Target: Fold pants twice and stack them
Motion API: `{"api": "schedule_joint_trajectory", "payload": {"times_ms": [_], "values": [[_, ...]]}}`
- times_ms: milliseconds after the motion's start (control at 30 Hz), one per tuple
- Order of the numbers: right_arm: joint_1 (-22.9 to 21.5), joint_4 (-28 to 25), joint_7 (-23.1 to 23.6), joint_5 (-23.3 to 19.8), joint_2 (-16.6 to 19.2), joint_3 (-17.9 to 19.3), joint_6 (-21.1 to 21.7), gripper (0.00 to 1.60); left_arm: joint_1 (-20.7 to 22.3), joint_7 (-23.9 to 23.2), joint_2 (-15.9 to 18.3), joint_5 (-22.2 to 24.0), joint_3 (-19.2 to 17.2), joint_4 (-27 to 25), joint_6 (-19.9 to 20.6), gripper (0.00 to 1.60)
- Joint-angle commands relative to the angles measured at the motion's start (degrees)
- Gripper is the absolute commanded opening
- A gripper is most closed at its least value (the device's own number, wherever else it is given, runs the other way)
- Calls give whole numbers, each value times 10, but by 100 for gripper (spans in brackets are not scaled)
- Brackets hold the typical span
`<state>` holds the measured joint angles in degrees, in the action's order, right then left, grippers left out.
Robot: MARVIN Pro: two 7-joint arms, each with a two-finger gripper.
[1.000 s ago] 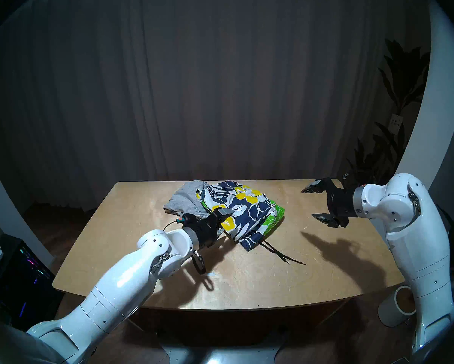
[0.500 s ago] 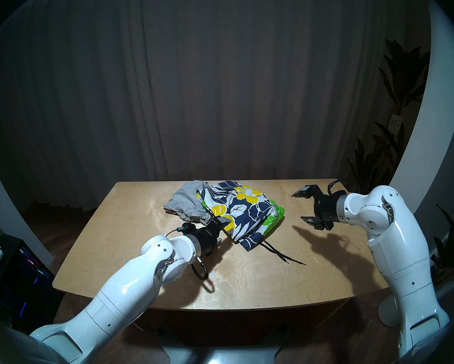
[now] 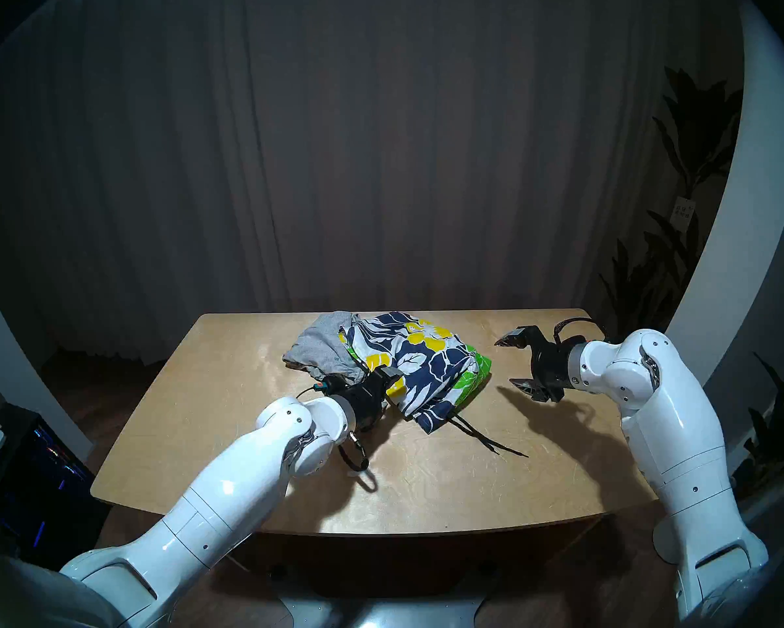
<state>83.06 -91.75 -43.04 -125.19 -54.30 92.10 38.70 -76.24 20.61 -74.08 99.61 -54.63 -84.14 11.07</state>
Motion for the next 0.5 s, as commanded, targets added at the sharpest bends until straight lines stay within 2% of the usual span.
{"api": "schedule_joint_trajectory", "payload": {"times_ms": [0, 300, 467], "values": [[-4, 10, 28, 2, -10, 1, 9, 160, 11, -35, -8, 1, -5, 4, 1, 160], [-28, 65, 54, 27, -32, -19, 17, 160, 6, -95, 2, -7, -4, 13, 12, 160], [-42, 92, 66, 41, -42, -32, 15, 160, 13, -106, -4, -15, 0, 27, 14, 160]]}}
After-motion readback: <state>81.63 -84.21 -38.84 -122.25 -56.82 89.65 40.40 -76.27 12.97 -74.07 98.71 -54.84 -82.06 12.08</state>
